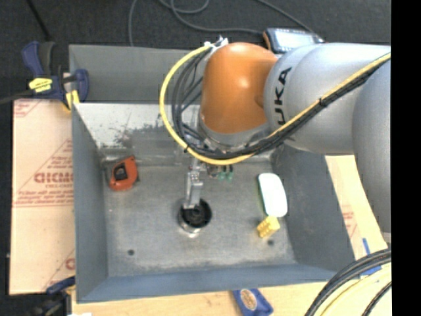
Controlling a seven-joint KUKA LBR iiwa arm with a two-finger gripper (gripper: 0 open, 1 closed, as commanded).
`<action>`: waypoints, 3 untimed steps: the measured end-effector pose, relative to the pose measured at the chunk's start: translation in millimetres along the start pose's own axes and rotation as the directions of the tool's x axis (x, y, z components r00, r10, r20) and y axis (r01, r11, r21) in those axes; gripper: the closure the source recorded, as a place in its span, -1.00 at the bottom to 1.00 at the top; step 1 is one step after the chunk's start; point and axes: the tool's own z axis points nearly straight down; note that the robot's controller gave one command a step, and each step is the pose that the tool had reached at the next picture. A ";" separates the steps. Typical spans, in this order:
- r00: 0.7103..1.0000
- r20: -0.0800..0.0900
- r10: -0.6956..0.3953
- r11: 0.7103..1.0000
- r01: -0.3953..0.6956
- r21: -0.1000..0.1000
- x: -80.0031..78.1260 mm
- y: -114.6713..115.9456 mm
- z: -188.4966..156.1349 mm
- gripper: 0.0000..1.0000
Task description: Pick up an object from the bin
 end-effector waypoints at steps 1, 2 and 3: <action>1.000 0.008 0.002 1.000 -0.002 -0.001 -1.4 -0.5 -4.8 -1.00; 0.999 0.011 -0.041 0.999 0.041 0.000 8.2 -6.9 1.3 -1.00; 0.987 0.009 -0.160 0.987 0.160 0.002 29.7 -41.9 32.7 -1.00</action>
Offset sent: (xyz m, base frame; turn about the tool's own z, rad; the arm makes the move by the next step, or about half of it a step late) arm -0.0360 -0.0250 -0.0209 -0.1415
